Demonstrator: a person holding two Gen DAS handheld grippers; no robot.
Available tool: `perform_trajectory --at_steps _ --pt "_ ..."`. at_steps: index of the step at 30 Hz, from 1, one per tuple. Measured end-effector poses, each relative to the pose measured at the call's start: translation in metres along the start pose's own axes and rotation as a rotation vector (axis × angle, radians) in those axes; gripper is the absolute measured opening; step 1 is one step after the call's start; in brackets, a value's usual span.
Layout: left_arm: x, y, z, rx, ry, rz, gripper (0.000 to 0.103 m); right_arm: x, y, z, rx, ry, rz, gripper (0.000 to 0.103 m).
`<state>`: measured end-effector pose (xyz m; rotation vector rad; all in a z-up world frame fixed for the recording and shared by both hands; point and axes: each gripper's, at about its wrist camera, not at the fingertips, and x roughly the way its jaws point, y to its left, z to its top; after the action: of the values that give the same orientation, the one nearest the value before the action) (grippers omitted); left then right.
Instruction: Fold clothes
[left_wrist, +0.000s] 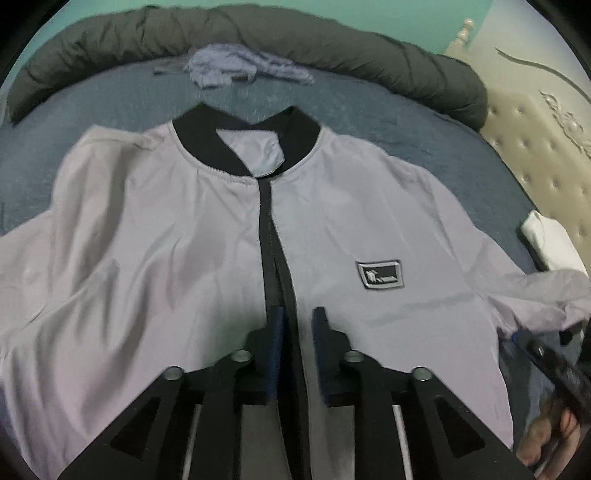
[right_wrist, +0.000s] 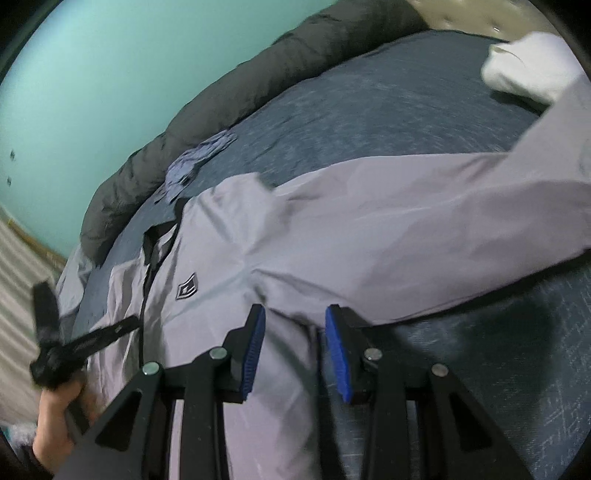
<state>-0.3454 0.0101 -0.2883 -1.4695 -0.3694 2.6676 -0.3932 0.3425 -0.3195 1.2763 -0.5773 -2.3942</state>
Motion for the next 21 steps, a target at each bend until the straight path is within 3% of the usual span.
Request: perform_trajectory --at_steps 3,9,13,16,21 --pt "-0.014 -0.011 -0.011 0.04 -0.011 -0.016 0.034 -0.002 -0.003 0.001 0.016 -0.004 0.006 0.034" --pt "0.005 -0.024 -0.032 0.103 0.068 -0.031 0.034 0.005 0.012 -0.004 -0.042 0.036 0.037 0.033" --pt "0.024 -0.024 -0.043 0.12 0.095 -0.013 0.034 0.027 0.016 -0.014 -0.085 0.153 0.029 0.029" --pt "0.015 -0.024 -0.042 0.116 0.09 -0.014 0.034 0.035 0.011 -0.019 -0.051 0.214 0.026 0.029" --pt "-0.029 -0.021 -0.058 0.105 0.099 -0.044 0.034 0.0 0.018 -0.01 -0.07 0.143 0.027 0.029"
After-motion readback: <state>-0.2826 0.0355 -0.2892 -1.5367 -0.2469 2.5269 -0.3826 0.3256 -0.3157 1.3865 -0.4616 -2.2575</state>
